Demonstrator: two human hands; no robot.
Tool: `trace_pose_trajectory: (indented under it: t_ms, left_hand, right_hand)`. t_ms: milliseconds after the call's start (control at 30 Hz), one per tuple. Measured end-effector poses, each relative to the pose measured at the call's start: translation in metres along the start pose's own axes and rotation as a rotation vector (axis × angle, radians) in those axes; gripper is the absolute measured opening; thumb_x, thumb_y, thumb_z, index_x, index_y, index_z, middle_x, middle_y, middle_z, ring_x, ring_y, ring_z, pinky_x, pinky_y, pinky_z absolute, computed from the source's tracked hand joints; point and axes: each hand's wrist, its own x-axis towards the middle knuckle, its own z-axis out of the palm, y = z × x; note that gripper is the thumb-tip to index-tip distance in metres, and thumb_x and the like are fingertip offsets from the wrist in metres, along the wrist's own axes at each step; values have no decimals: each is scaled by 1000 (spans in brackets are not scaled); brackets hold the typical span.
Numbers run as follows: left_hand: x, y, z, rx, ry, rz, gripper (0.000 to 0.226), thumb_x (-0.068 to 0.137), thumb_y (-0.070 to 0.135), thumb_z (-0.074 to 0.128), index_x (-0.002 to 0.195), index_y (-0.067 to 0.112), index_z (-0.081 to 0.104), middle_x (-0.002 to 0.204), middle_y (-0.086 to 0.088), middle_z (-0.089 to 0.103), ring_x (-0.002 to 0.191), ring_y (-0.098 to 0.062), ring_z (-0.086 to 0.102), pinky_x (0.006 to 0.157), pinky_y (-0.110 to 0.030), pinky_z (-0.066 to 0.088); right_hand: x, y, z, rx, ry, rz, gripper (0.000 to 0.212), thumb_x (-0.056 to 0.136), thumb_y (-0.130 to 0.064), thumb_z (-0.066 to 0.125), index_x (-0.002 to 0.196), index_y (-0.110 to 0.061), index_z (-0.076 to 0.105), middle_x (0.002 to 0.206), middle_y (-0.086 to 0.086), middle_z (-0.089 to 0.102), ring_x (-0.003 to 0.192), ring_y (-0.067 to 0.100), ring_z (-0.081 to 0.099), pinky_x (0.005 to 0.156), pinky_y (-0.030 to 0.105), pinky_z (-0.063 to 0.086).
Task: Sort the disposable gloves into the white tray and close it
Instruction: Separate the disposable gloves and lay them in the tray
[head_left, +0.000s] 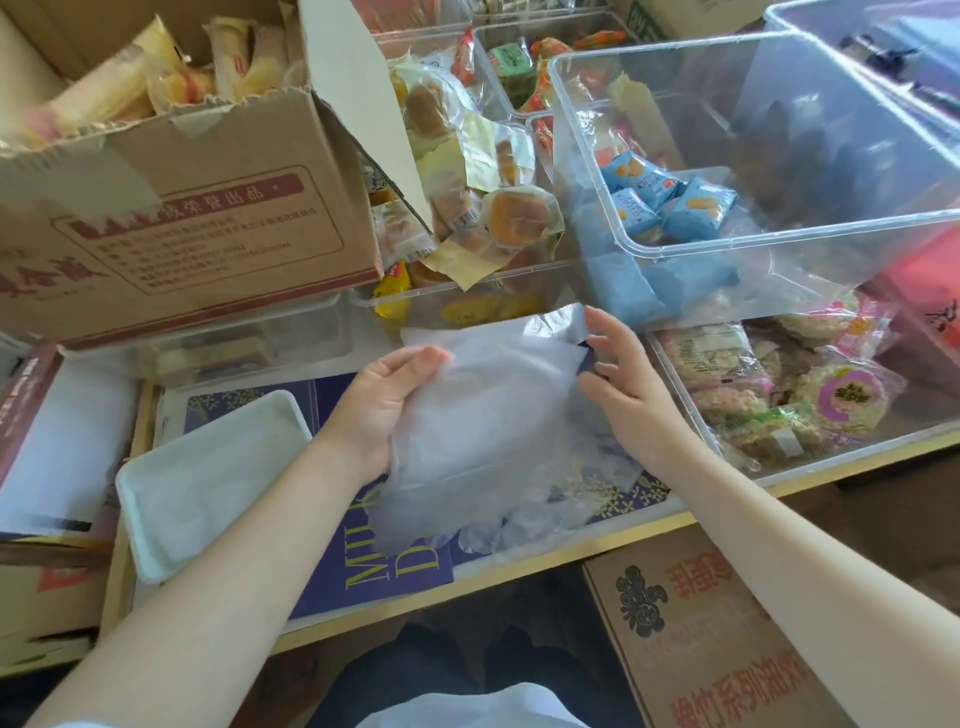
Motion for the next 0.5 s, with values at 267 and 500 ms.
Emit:
trace_pose_trajectory:
  t_ms: [267, 500]
  left_hand:
    - [-2, -8, -2, -46, -90, -69, 29, 64, 27, 79, 90, 16, 75, 90, -5, 73, 81, -16, 70, 72, -29, 57]
    - [-11, 1, -1, 1232, -121, 459, 15, 89, 24, 63, 95, 20, 75, 100, 10, 71, 96, -6, 64, 85, -20, 48]
  right_hand:
    - [5, 9, 3, -213, -41, -64, 74, 80, 12, 50, 134, -36, 32, 135, -12, 43, 128, 8, 39, 104, 28, 38]
    - [25, -16, -8, -304, -102, -286, 50, 77, -2, 51, 125, -15, 54, 130, -8, 45, 121, 8, 42, 106, 28, 36]
